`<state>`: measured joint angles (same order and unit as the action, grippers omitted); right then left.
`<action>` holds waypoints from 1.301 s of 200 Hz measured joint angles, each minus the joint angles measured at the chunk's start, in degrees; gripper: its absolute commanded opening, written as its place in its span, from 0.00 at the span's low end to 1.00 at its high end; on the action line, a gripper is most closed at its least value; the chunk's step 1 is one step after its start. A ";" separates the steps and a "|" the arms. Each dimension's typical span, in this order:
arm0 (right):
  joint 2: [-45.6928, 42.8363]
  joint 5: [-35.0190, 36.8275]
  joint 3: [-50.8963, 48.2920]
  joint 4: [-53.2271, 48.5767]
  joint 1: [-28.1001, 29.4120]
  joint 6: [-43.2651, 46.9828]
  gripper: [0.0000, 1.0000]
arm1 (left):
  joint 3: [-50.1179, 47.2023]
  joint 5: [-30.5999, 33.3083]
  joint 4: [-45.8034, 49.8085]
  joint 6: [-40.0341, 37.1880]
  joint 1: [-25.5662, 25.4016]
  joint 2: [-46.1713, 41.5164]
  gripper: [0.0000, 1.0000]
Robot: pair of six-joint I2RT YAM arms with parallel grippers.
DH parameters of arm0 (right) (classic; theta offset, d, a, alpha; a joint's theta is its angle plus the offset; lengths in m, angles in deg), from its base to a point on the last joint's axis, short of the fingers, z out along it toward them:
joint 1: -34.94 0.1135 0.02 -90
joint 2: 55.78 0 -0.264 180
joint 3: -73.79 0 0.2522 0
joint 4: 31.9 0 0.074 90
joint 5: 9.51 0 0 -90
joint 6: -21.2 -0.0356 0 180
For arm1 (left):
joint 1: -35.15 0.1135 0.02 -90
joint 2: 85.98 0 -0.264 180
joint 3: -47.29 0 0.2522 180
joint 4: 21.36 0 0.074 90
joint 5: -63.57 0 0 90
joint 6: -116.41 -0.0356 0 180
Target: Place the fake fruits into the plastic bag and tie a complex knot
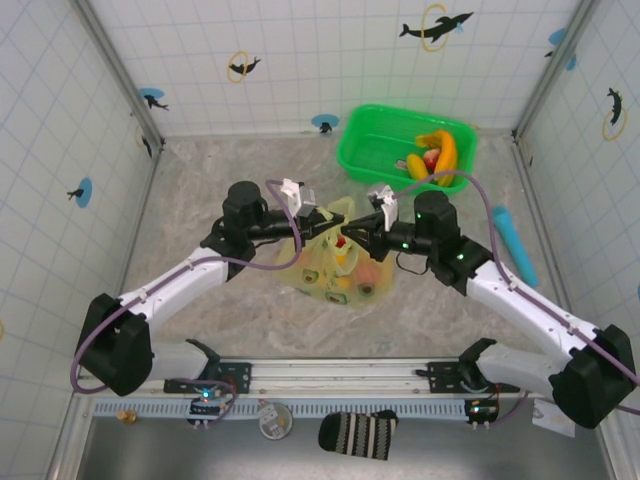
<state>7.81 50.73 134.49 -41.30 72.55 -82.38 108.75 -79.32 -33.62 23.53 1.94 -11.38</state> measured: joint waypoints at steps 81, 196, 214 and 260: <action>1.38 4.63 -0.04 0.94 6.19 2.62 0.00 | -0.09 1.92 -1.40 3.15 -0.11 0.00 0.36; 1.49 10.54 0.96 -2.56 6.88 6.32 0.35 | 0.90 0.13 3.10 3.10 -0.11 1.27 0.00; 1.36 9.70 3.65 -6.25 6.05 8.26 0.51 | 0.90 0.13 3.15 2.14 -0.11 1.25 0.00; -5.03 -2.36 5.40 -9.35 -6.47 15.21 0.69 | 0.90 -0.11 3.28 -2.67 -0.11 0.52 0.00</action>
<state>2.78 48.37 139.88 -50.66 66.08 -67.17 109.65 -79.43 -30.34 20.87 1.83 -10.85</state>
